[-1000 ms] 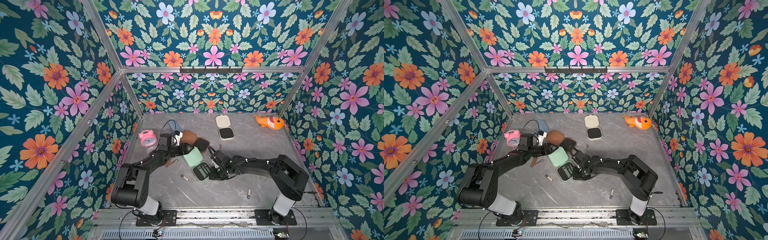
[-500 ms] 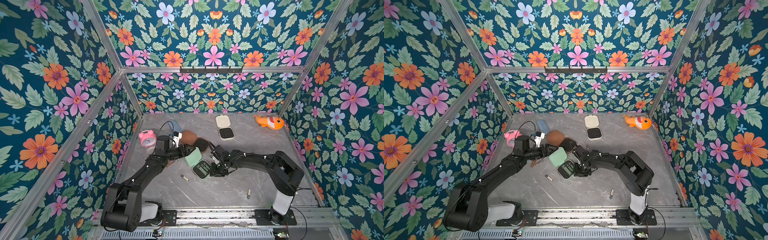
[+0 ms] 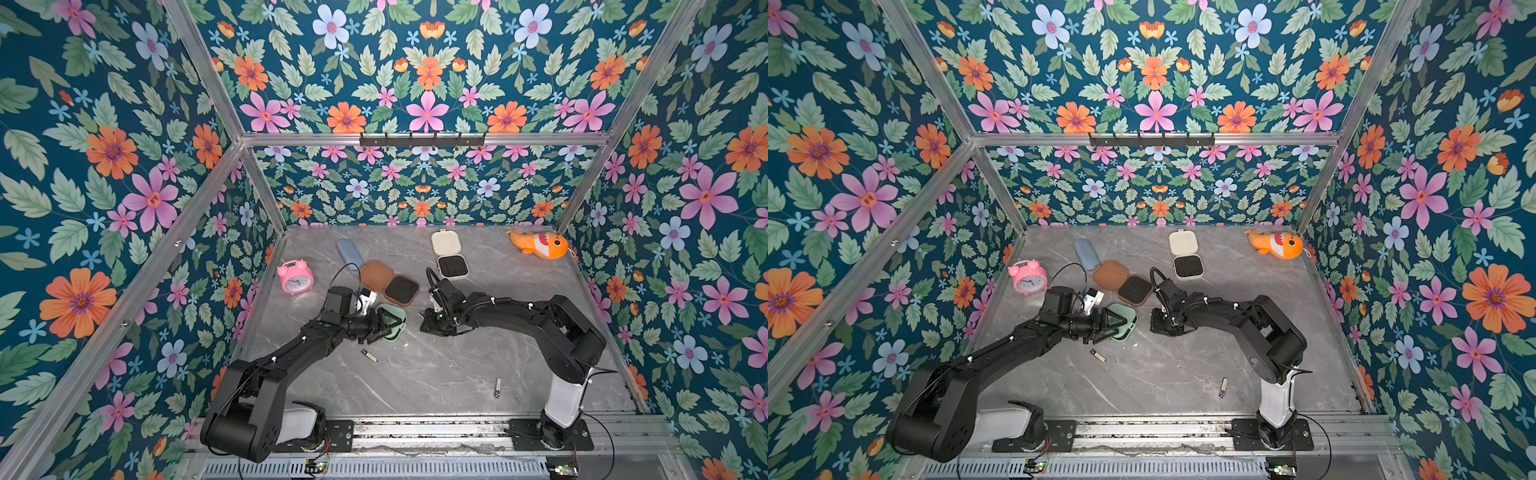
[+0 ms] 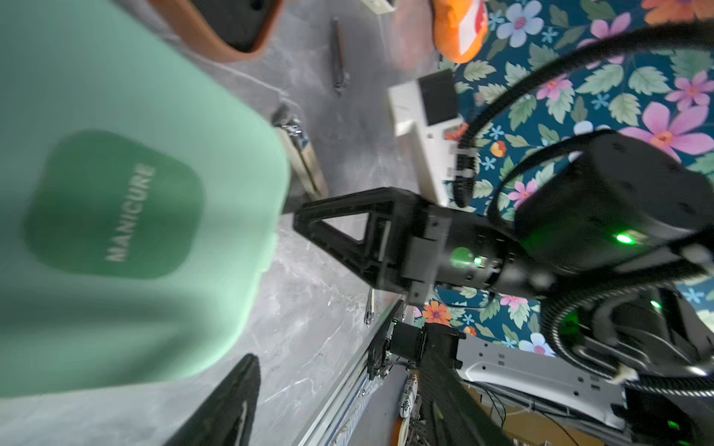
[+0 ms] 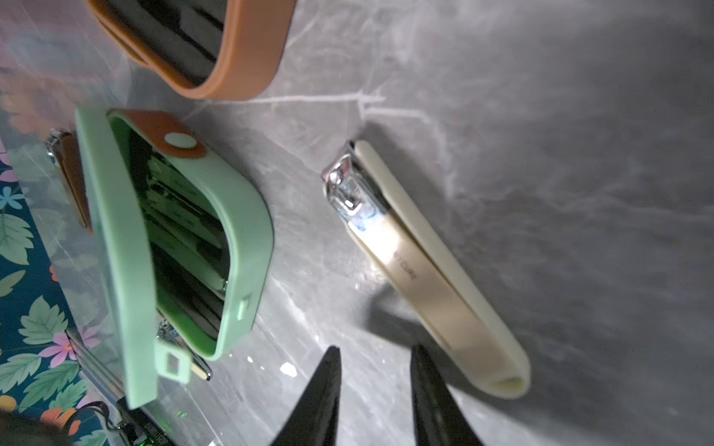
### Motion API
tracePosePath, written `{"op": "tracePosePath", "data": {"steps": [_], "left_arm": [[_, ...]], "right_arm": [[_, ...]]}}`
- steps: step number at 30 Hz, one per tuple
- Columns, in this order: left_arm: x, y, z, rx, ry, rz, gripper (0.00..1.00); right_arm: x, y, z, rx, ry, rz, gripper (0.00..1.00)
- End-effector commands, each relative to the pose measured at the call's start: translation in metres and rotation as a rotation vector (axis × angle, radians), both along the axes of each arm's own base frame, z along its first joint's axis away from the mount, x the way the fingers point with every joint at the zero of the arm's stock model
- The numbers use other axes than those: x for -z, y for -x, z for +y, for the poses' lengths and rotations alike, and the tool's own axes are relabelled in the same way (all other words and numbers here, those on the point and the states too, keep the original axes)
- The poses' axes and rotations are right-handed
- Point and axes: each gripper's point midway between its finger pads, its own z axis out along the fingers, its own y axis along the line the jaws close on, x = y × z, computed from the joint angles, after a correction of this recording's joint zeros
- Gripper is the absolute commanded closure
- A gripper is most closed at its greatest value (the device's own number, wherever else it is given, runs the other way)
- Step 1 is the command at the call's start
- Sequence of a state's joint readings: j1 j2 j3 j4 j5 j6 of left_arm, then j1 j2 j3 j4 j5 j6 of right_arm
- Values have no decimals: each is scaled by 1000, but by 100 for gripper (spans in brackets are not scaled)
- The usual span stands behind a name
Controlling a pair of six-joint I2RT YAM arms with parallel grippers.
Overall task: Organize nail clipper sets
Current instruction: Close the storage box at the center of the board.
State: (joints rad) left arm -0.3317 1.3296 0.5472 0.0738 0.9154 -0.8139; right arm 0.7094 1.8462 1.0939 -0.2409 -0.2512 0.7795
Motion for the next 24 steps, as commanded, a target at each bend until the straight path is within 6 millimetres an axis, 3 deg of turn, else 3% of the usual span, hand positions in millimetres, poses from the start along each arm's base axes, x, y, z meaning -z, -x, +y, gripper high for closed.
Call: {"op": "tracePosePath", "data": {"steps": [1,7,9,15,19,24], "left_arm": [[-4,-8,-4,-6,10,-27,33],[-42,-43,-7,10,-61,-172,35],[-45,-52,-6,21,-109,-194,37],[7,-61,28,51,-451,-154,41],[35,-59,52,64,-623,-136,36],[63,-58,60,87,-709,-106,33]], "right_arm": [[-10,0,-5,16,5,-20,67],[-26,3,11,21,-66,-15,67],[-32,4,18,27,-82,-14,67],[-52,0,38,38,-141,-34,64],[-57,-3,46,32,-152,-34,63],[-55,-4,52,23,-152,-19,61]]}}
